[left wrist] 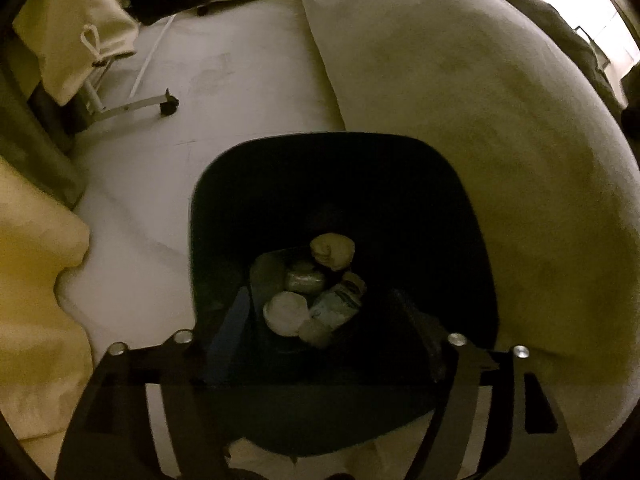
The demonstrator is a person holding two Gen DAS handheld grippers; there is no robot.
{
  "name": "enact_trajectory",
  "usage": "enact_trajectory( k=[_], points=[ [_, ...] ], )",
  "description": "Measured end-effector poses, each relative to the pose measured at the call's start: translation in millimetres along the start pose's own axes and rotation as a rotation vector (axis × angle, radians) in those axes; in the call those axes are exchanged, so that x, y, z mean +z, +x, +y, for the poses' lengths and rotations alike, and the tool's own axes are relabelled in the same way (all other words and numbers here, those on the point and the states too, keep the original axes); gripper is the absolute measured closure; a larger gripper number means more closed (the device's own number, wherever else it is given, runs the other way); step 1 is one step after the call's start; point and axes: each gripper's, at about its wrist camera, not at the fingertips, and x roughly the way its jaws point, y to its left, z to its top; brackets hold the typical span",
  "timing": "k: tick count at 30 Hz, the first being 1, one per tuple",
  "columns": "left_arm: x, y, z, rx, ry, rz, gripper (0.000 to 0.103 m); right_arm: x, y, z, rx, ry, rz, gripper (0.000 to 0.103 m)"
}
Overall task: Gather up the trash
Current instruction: 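Drop the curved piece from the left tool while the right lowers the packet into the bin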
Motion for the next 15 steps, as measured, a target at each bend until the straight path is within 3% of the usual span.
enact_trajectory(
  k=[15],
  points=[
    [1.6,-51.8,45.8,-0.014,-0.027,-0.121,0.023,-8.2,55.3,9.9,-0.052,-0.046,0.132,0.030]
  ],
)
